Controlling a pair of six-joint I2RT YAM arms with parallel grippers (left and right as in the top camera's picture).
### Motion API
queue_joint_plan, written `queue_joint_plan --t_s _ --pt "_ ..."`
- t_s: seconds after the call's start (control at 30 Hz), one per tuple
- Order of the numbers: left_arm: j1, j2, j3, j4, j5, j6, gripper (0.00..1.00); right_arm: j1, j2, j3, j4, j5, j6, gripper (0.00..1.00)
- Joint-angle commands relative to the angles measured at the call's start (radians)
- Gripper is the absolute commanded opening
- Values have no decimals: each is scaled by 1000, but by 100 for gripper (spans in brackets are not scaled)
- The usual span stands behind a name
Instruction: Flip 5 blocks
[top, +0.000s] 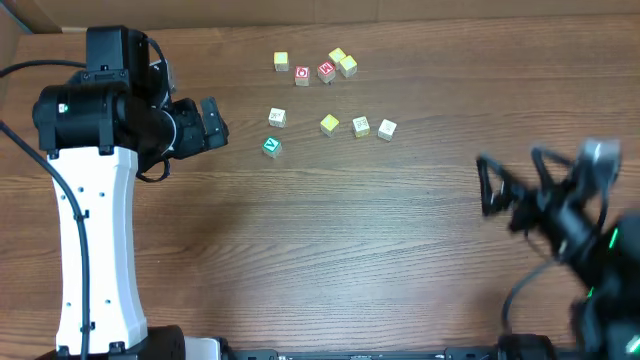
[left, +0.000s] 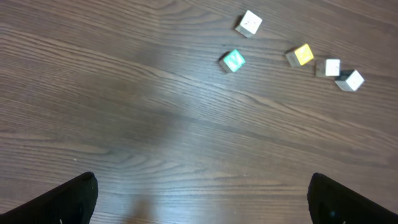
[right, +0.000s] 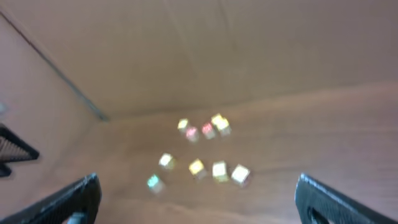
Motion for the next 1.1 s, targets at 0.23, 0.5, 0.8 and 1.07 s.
queue_joint_plan --t_s 0.23,0.5,0.8,1.07 --pt "4 19 11 2 -31 -17 100 32 779 976 -732 -96 -43 100" --pt "4 19 11 2 -31 -17 100 243 1014 1032 -608 -130 -48 100" --pt "4 19 11 2 -31 -17 100 390 1186 1032 -562 120 -14 39" --pt "4 19 11 1 -31 -17 100 486 1367 1032 -502 333 8 40"
